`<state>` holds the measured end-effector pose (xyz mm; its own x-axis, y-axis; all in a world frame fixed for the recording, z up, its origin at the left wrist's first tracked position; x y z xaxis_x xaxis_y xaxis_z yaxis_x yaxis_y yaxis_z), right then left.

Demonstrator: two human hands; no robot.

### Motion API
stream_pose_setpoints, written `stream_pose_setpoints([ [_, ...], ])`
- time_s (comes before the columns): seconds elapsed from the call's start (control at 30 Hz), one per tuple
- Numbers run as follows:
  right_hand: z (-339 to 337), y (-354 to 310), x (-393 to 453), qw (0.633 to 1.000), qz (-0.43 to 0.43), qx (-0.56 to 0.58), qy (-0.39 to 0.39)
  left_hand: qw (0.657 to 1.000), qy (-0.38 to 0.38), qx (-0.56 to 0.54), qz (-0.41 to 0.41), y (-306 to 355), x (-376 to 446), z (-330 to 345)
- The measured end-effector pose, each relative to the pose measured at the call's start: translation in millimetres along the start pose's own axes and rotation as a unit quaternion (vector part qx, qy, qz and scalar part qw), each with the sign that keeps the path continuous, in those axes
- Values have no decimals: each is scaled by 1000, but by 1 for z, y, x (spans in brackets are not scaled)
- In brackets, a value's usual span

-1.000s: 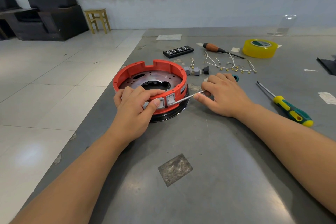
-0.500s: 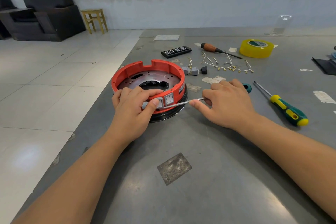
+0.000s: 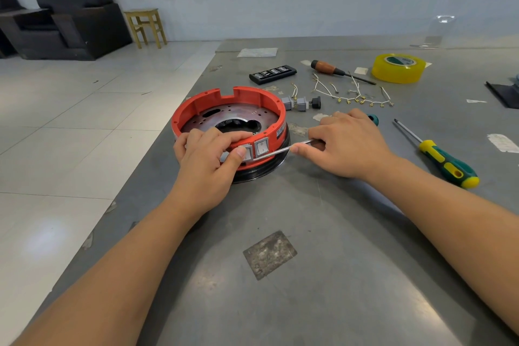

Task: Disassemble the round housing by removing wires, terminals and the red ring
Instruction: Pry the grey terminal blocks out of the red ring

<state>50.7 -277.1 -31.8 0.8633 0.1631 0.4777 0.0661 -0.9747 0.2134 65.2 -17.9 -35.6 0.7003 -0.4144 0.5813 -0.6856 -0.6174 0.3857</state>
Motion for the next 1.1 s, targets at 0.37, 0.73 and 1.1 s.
stream_pose_setpoints([
  [0.37, -6, -6, -8, 992, 16, 0, 122, 1000, -4, -1, -1, 0, 0, -1],
  [0.73, -7, -1, -11, 992, -8, -33, 118, 1000, -6, 4, 1, 0, -1, 2],
  [1.1, -11, 6, -15, 996, -28, -36, 78, 999, 2, 21, 26, 2, -2, 4],
])
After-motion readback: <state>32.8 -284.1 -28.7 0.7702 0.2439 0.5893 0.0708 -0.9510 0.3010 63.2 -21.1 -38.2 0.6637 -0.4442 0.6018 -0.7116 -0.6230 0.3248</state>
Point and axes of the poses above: each hand's wrist, its own x-axis towards the middle knuckle, its own z-axis out of the palm, y = z × x, the point moved 4 cm from there along x, towards the middle knuckle, and after that the axes turned 5 degrees about z, right-handed, at the moved point
